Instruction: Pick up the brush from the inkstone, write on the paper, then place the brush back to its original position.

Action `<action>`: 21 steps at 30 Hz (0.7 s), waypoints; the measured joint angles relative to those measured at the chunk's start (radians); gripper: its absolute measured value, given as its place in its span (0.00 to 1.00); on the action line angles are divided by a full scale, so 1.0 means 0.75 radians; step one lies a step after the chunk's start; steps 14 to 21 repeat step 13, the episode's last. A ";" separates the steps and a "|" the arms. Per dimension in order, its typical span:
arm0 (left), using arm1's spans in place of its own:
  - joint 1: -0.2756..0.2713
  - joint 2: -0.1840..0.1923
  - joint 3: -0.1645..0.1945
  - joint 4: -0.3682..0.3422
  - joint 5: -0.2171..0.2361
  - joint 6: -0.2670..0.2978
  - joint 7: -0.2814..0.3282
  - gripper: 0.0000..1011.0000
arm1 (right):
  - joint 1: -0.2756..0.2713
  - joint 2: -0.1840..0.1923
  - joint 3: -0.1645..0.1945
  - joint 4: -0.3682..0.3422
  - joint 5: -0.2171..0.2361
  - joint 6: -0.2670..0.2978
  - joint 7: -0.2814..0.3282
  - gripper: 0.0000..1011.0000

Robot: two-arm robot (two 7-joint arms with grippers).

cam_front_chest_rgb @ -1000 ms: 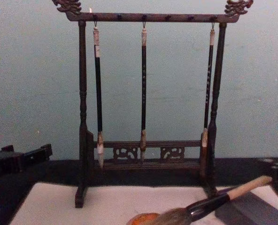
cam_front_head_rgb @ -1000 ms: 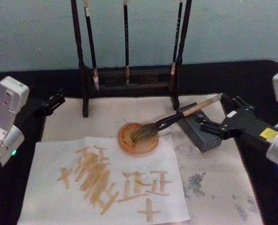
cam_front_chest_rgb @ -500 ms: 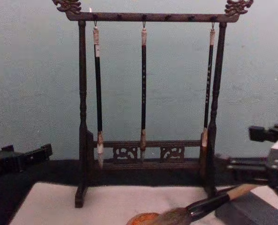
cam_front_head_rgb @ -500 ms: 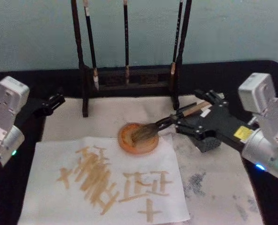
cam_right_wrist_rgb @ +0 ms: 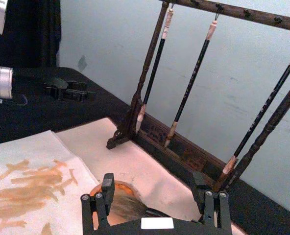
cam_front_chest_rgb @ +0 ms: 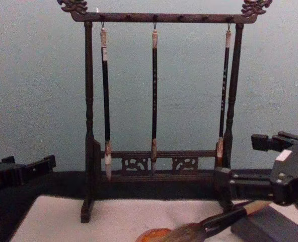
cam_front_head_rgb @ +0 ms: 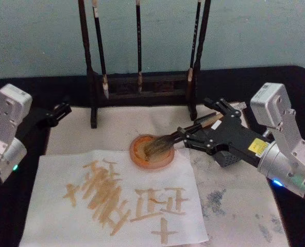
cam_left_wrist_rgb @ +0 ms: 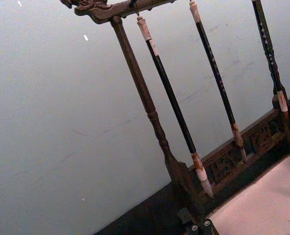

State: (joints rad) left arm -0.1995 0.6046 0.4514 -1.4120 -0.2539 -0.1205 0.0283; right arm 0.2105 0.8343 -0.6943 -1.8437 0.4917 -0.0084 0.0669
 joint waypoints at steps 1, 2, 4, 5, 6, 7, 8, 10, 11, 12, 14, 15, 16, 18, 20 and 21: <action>0.000 0.000 0.000 0.000 0.000 0.000 0.000 0.99 | 0.000 0.000 0.001 0.000 0.001 0.000 -0.001 0.99; 0.000 0.000 0.000 0.000 0.000 0.000 0.000 0.99 | -0.001 0.001 0.001 0.000 0.002 0.001 -0.001 0.99; 0.000 0.000 0.000 0.000 0.000 0.000 0.000 0.99 | -0.001 0.002 0.002 -0.001 0.005 0.002 -0.002 0.99; 0.000 0.000 0.000 0.000 0.000 0.000 0.000 0.99 | -0.002 0.003 0.003 -0.001 0.007 0.003 -0.003 0.99; 0.000 0.000 0.000 0.000 0.000 0.000 0.000 0.99 | -0.002 0.003 0.003 -0.001 0.007 0.003 -0.003 0.99; 0.000 0.000 0.000 0.000 0.000 0.000 0.000 0.99 | -0.002 0.003 0.003 -0.001 0.007 0.003 -0.003 0.99; 0.000 0.000 0.000 0.000 0.000 0.000 0.000 0.99 | -0.003 0.004 0.004 -0.001 0.009 0.004 -0.003 0.99; 0.000 0.000 0.000 0.000 0.000 0.000 0.000 0.99 | -0.003 0.004 0.004 -0.001 0.011 0.005 -0.004 0.99; 0.000 0.000 0.000 0.000 0.000 0.000 0.000 0.99 | -0.004 0.005 0.005 -0.001 0.011 0.005 -0.004 0.99; 0.000 0.000 0.000 0.000 0.000 0.000 0.000 0.99 | -0.004 0.005 0.005 -0.002 0.012 0.005 -0.005 0.99; 0.000 0.000 0.000 0.000 0.000 0.000 0.000 0.99 | -0.004 0.005 0.005 -0.002 0.012 0.006 -0.005 0.99; 0.000 0.000 0.000 0.000 0.000 0.000 0.000 0.99 | -0.004 0.005 0.005 -0.002 0.012 0.006 -0.005 0.99; 0.000 0.000 0.000 0.000 0.000 0.000 0.000 0.99 | -0.004 0.005 0.005 -0.002 0.012 0.006 -0.005 0.99; 0.000 0.000 0.000 0.000 0.000 0.000 0.000 0.99 | -0.004 0.005 0.005 -0.002 0.012 0.006 -0.005 0.99; 0.000 0.000 0.000 0.000 0.000 0.000 0.000 0.99 | -0.004 0.005 0.005 -0.002 0.012 0.006 -0.005 0.99; 0.000 0.000 0.000 0.000 0.000 0.000 0.000 0.99 | -0.004 0.005 0.005 -0.002 0.012 0.006 -0.005 0.99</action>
